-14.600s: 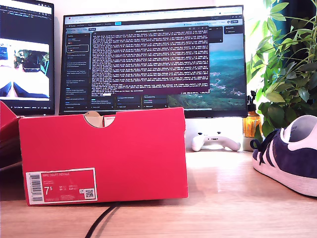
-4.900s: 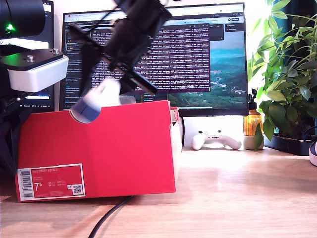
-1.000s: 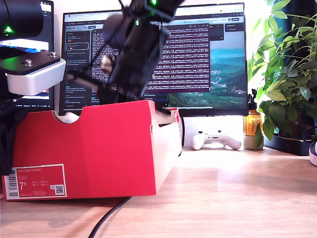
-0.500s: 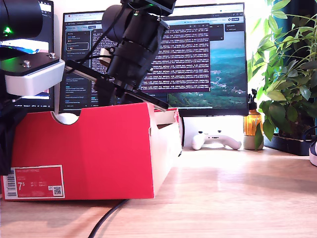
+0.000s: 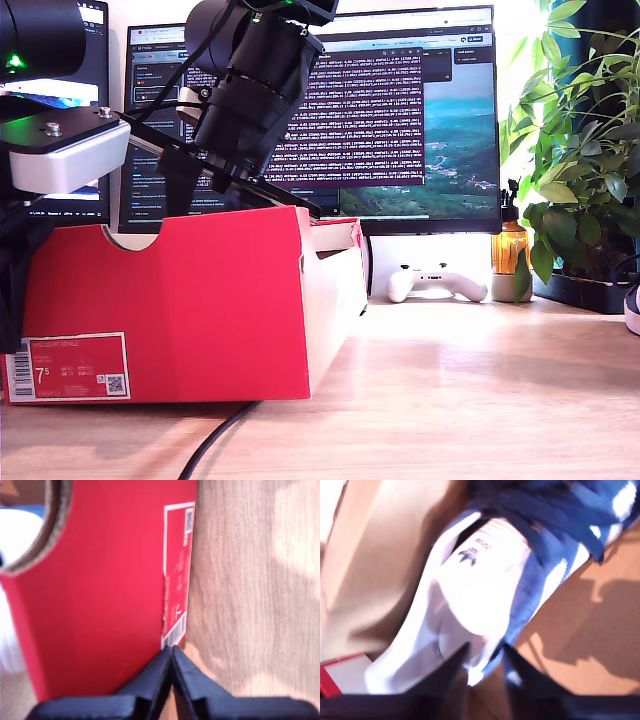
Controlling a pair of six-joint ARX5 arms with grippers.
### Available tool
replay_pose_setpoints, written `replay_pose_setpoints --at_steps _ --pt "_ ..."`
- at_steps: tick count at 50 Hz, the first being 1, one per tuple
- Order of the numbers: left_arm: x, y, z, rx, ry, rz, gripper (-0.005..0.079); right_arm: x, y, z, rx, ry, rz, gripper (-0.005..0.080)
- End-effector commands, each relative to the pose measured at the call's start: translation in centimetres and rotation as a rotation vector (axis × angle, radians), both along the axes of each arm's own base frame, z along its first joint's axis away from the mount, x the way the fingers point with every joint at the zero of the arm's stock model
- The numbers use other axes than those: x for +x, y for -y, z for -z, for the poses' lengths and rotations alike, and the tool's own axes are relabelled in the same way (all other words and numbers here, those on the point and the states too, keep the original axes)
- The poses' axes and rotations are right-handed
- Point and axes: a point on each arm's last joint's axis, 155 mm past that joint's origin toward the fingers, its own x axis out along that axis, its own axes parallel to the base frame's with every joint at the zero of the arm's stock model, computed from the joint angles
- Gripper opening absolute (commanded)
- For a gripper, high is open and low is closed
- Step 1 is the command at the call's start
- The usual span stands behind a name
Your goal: Pack the blue shoes by picking the first shoe and placing it inside the red shoebox, left side, then picking and rotating the second shoe and placing it in the shoebox
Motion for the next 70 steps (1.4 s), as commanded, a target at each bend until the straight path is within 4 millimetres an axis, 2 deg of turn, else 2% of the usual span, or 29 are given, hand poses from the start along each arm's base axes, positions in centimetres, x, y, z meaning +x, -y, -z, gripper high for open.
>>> replay_pose_setpoints --at_steps 1,18,27,33,40,44,56,60,64,70 --pt "0.5 0.0 0.3 -0.003 0.013 -0.004 -0.0019 0.1 -0.4 0.2 0.001 0.004 -0.01 0.0236" --pt "0.5 0.1 0.3 -0.004 0.012 -0.003 -0.0019 0.6 1.2 0.1 -0.028 -0.025 0.021 0.0236" --pt "0.5 0.1 0.3 -0.003 0.012 -0.004 -0.0019 1.5 1.7 -2.4 -0.023 -0.004 0.015 0.0236" --pt "0.5 0.1 0.3 -0.008 0.011 -0.002 -0.0019 1.8 2.4 -4.4 -0.039 0.043 -0.066 0.0235" --pt "0.3 0.5 0.3 -0.024 0.001 0.007 -0.0019 1.9 3.4 -5.8 -0.057 0.053 -0.095 0.0235" --pt "0.2 0.7 0.4 -0.034 -0.006 0.013 -0.0019 1.7 4.1 -5.6 -0.085 0.053 -0.139 0.0235" --pt "-0.2 1.4 0.5 -0.068 -0.027 0.032 -0.0019 1.3 8.2 -4.6 -0.181 0.001 -0.216 0.0235" --pt "-0.3 1.7 0.5 -0.08 -0.033 0.039 -0.0019 1.6 9.3 -4.5 -0.189 -0.031 -0.17 0.0235" --pt "-0.5 1.9 0.6 -0.092 -0.041 0.045 -0.0019 2.5 10.1 -4.5 -0.174 -0.076 -0.032 0.0235" --pt "-0.7 2.3 0.6 -0.109 -0.051 0.055 -0.0019 4.7 10.4 -4.8 -0.134 -0.079 0.149 0.0235"
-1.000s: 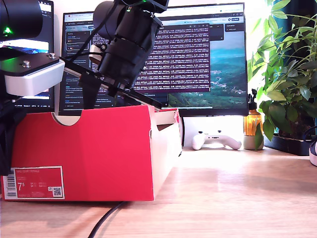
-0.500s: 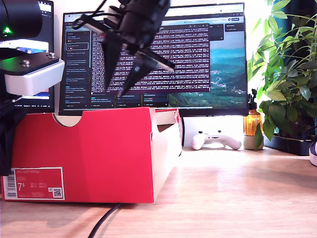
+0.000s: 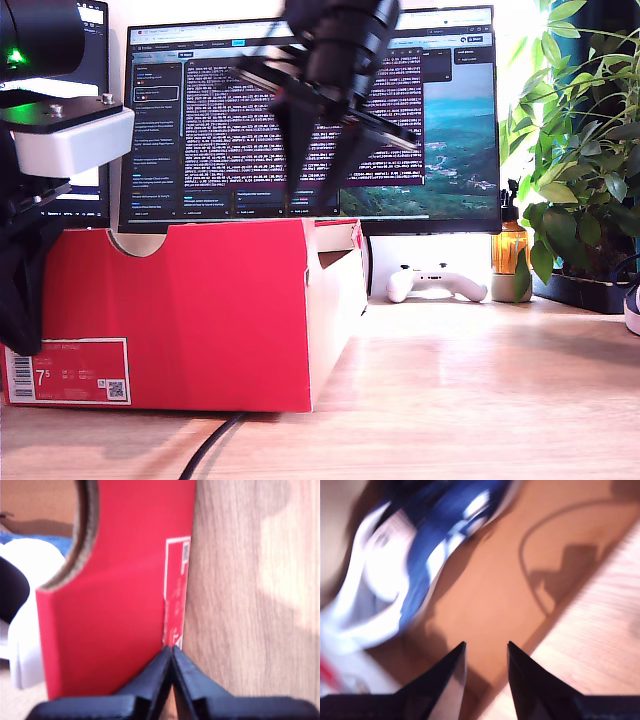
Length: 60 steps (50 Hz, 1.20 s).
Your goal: Pack the blue shoes by picking the first shoe and placing it inside the red shoebox, left side, then picking and rotating the second shoe and placing it in the shoebox
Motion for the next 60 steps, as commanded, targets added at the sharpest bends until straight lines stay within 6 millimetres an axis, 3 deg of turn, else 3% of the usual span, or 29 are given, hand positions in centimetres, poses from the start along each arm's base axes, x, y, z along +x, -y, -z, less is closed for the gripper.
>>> replay_pose_setpoints --at_steps 1,5,10,16,22,29,37,46,60 --pt "0.0 0.4 0.5 -0.014 -0.01 0.011 -0.0019 1.2 0.2 0.4 0.01 -0.009 0.118 0.0235" --pt "-0.2 0.6 0.5 -0.025 -0.017 0.017 -0.0019 2.8 1.1 0.2 0.019 -0.007 0.267 0.0235" --pt "-0.2 0.7 0.5 -0.031 -0.02 0.02 -0.0019 3.3 3.3 0.4 -0.002 -0.063 0.494 0.0235" --pt "-0.3 0.8 0.5 -0.033 -0.022 0.022 -0.0019 3.3 7.4 0.4 -0.111 -0.062 0.658 0.0235" --pt "-0.3 0.9 0.5 -0.038 -0.024 0.025 -0.0019 4.3 9.8 -1.1 -0.134 0.011 0.776 0.0235" --pt "-0.5 1.2 0.5 -0.055 -0.035 0.034 -0.0019 4.8 11.6 -2.6 -0.113 0.036 0.878 0.0275" --pt "-0.6 1.3 0.5 -0.06 -0.038 0.037 -0.0019 5.1 13.6 -4.7 -0.087 0.074 0.922 0.0486" --pt "-0.7 1.5 0.5 -0.069 -0.043 0.042 -0.0019 5.2 15.5 -6.7 -0.057 0.105 0.994 0.0487" --pt "-0.8 1.7 0.5 -0.079 -0.049 0.047 -0.0019 3.6 18.0 -5.6 -0.076 0.052 1.114 0.0487"
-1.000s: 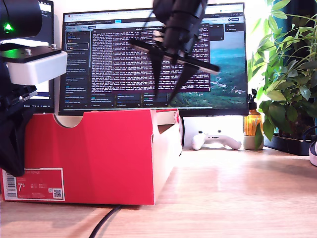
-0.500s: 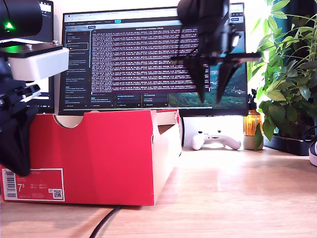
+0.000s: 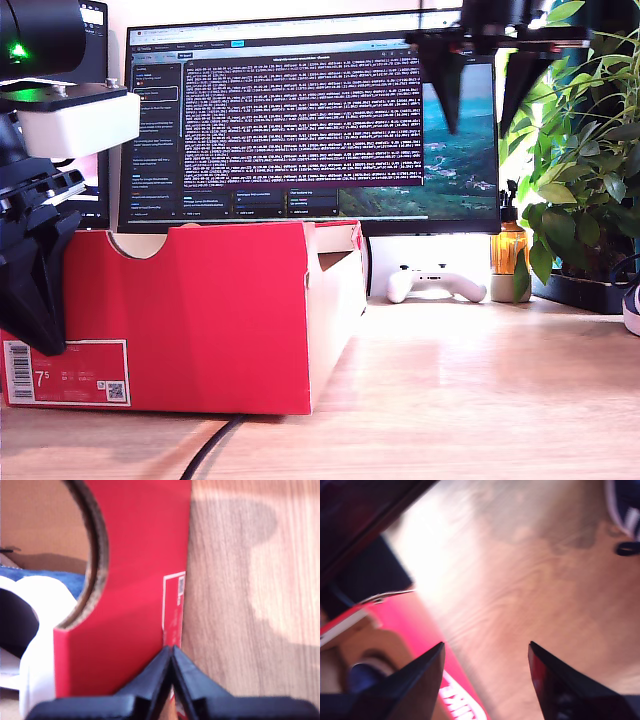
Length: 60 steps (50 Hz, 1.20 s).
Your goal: Pack the blue shoes by picking the first shoe and placing it inside the red shoebox, left side, then picking and rotating the second shoe and placing it in the shoebox
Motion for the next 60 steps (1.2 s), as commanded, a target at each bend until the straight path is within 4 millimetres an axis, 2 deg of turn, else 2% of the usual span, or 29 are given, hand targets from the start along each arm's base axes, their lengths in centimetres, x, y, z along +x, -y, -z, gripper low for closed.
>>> replay_pose_setpoints --at_steps 1,20,40,60 --pt "-0.3 0.0 0.6 0.002 -0.019 0.007 -0.0019 -1.1 0.7 1.1 -0.012 -0.037 0.03 0.0487" --pt "-0.4 0.2 0.6 -0.007 -0.024 0.013 -0.0019 -6.8 4.6 4.4 -0.035 -0.163 0.192 0.0487" --pt "-0.4 0.3 0.6 -0.008 -0.025 0.013 -0.0019 -12.1 7.6 5.2 -0.029 -0.194 0.323 0.0487" --pt "-0.4 0.3 0.6 -0.008 -0.025 0.013 -0.0019 -17.7 10.3 9.0 -0.04 -0.312 0.487 0.0488"
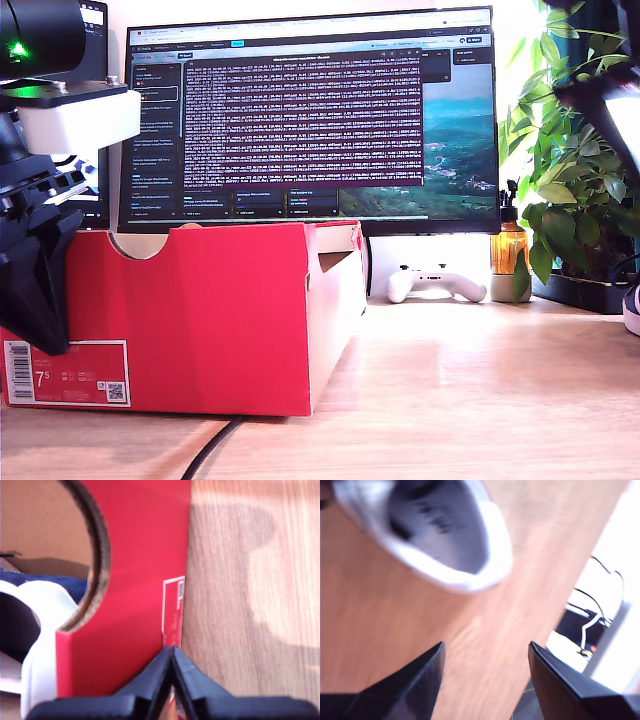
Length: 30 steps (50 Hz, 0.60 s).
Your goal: Pack the blue shoes by picking the first shoe and placing it inside the red shoebox, left side, then picking and rotating the second shoe and placing it in the shoebox
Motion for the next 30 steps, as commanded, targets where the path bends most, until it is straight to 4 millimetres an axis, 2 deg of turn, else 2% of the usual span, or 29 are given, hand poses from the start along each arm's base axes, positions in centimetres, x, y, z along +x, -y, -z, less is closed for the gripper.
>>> replay_pose_setpoints --at_steps 1,10,20,30 --pt "-0.3 0.0 0.6 0.004 -0.02 0.007 -0.0019 -1.0 0.4 0.3 0.008 -0.003 0.057 0.0488" --pt "-0.3 0.0 0.6 0.004 -0.02 0.007 -0.0019 -2.1 1.3 1.4 0.007 -0.031 0.182 0.0488" --pt "-0.3 0.0 0.6 0.004 -0.02 0.007 -0.0019 -0.9 1.9 1.4 0.021 0.017 0.242 0.0488" --pt "-0.3 0.0 0.6 0.004 -0.02 0.007 -0.0019 -0.5 2.7 1.4 0.025 0.03 0.277 0.0507"
